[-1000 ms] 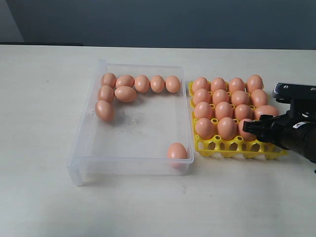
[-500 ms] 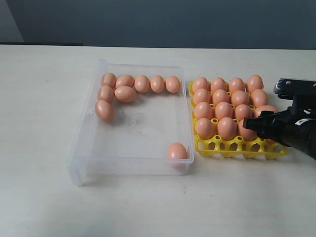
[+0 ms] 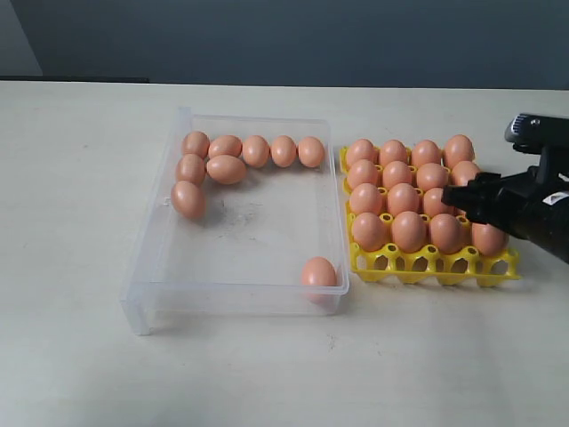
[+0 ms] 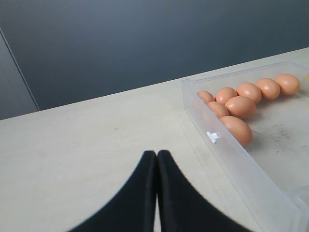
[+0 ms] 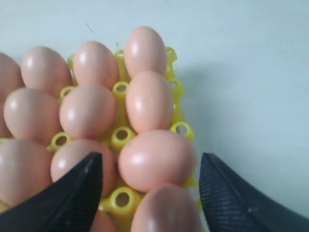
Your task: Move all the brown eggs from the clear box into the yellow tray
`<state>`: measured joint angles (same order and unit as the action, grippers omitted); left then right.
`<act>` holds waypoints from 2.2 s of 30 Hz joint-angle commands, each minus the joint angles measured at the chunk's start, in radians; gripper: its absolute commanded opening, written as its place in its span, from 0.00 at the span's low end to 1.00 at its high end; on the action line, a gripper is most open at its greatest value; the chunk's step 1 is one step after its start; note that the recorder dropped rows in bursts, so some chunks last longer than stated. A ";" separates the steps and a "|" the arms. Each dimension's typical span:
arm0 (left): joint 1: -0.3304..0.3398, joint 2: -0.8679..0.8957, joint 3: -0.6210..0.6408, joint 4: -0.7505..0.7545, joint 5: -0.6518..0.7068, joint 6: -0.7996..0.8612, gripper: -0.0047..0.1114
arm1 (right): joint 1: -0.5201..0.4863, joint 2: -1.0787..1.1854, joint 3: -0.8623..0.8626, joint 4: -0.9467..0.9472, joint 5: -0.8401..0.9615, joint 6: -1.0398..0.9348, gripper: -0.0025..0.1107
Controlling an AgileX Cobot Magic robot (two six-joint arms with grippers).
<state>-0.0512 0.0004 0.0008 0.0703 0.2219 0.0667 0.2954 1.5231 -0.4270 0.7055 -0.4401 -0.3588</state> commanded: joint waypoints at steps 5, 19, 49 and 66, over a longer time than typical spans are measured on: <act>0.000 0.000 -0.001 0.000 -0.015 -0.003 0.04 | -0.031 0.014 -0.190 0.002 0.144 -0.008 0.11; 0.000 0.000 -0.001 0.000 -0.015 -0.003 0.04 | -0.294 0.170 -0.297 -0.003 0.495 -0.086 0.02; 0.000 0.000 -0.001 0.000 -0.015 -0.003 0.04 | -0.246 0.218 -0.310 -0.002 0.470 -0.086 0.02; 0.000 0.000 -0.001 0.000 -0.015 -0.003 0.04 | -0.235 0.156 -0.340 -0.024 0.462 -0.086 0.02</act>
<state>-0.0512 0.0004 0.0008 0.0703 0.2219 0.0667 0.0555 1.7202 -0.7633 0.6918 0.0393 -0.4385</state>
